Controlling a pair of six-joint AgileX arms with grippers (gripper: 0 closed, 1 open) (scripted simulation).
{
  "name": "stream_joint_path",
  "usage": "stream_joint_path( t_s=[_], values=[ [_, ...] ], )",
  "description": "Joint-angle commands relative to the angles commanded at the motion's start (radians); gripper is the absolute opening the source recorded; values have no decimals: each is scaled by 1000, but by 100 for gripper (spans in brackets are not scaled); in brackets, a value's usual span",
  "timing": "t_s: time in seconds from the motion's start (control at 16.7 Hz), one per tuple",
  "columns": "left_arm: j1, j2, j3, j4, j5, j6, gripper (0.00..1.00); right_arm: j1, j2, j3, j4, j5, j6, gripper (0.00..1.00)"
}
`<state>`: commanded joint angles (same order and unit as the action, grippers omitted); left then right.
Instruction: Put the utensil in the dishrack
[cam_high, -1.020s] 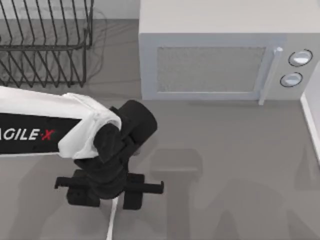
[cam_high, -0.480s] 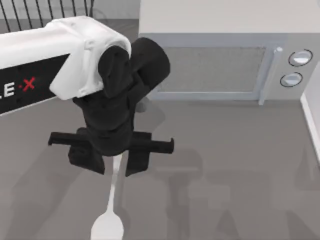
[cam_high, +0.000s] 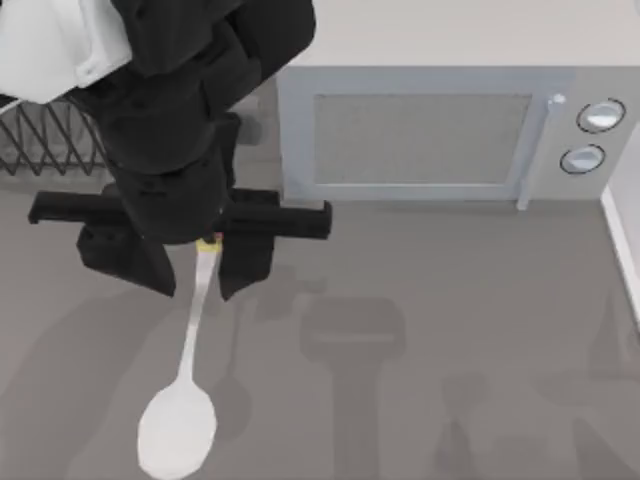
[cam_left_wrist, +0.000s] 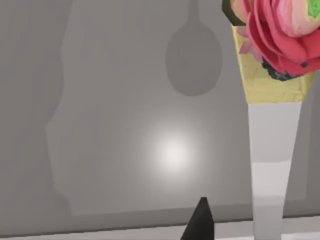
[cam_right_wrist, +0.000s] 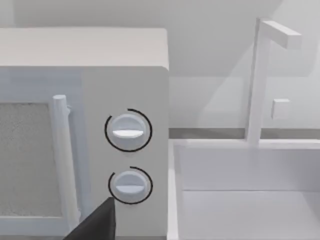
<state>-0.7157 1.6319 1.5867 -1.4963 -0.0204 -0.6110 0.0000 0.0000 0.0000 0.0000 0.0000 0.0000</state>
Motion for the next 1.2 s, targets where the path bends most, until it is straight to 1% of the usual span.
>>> stream_joint_path(
  t_s=[0.3, 0.48, 0.72, 1.2],
  values=[
    [8, -5, -7, 14, 2, 9, 0, 0, 0, 0, 0, 0, 0, 100],
    [76, -64, -38, 105, 22, 61, 0, 0, 0, 0, 0, 0, 0, 100],
    [252, -203, -125, 353, 68, 183, 0, 0, 0, 0, 0, 0, 0, 100],
    [701, -565, -372, 1028, 178, 493, 0, 0, 0, 0, 0, 0, 0, 100]
  ],
)
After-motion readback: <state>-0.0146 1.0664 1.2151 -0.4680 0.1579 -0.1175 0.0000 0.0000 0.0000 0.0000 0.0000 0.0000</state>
